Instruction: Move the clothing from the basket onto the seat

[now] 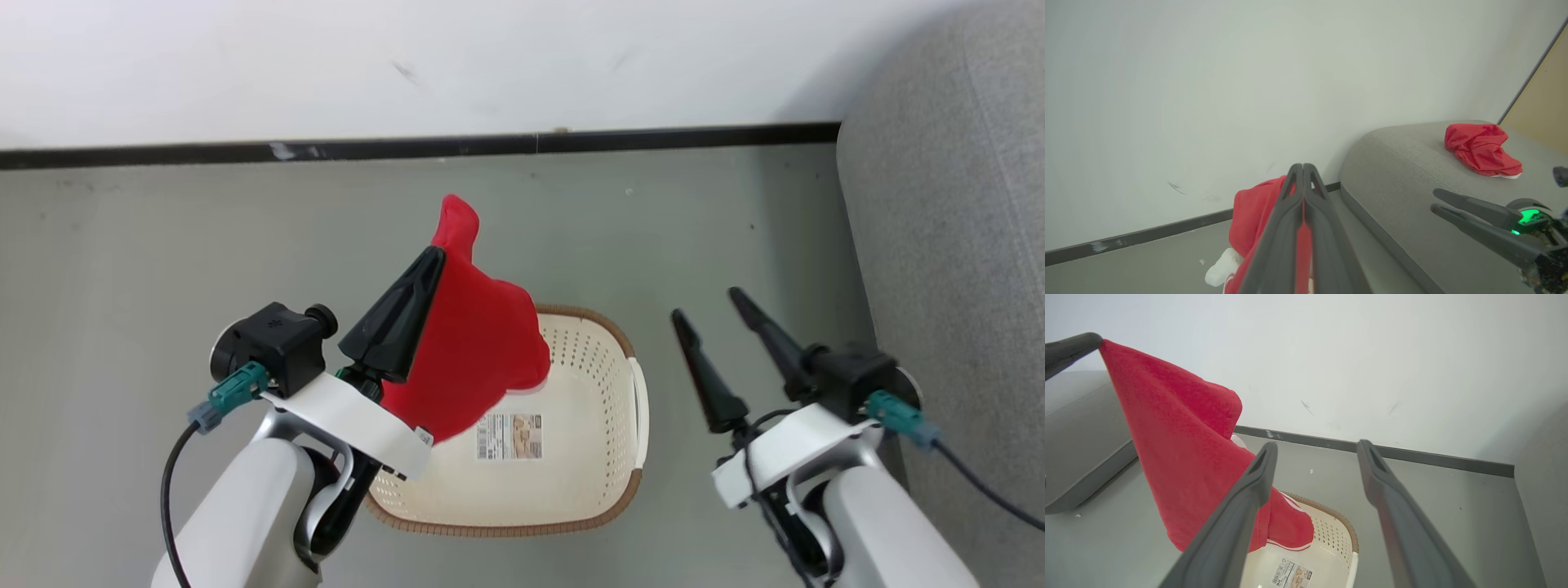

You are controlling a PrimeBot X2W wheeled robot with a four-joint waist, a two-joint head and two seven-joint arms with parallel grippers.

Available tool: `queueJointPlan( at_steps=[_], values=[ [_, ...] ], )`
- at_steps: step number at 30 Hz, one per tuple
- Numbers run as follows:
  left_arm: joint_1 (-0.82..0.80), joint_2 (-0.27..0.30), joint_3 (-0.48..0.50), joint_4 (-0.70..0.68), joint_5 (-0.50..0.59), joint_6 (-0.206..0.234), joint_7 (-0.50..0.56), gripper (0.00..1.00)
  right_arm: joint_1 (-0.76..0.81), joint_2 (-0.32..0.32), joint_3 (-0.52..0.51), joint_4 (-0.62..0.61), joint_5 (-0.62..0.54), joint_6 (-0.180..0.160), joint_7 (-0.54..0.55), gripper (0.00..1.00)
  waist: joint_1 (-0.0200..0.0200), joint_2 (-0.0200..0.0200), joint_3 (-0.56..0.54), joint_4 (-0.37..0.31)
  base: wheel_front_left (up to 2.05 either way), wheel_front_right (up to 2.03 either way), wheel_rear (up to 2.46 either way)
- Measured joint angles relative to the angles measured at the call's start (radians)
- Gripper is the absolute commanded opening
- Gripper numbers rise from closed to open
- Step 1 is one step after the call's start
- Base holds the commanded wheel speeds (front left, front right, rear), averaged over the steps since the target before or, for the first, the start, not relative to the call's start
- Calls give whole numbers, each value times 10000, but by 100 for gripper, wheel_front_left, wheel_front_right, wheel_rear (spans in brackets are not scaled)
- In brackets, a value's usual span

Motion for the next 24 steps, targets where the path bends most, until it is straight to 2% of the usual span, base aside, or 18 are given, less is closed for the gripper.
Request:
queueJointPlan(
  at_steps=[13, 24],
  values=[
    [502, 128, -270, -1068, -301, 219, 1143, 0, -174, -102, 2819, -21, -48, 0, 0, 100, 0, 0, -1197, 139, 0, 0, 0],
    [1104, 247, -600, -1918, -399, 387, 1985, 0, -828, -729, 4034, -69, -19, 0, 0, 100, 0, 0, -1938, 329, 0, 0, 0]
  ],
)
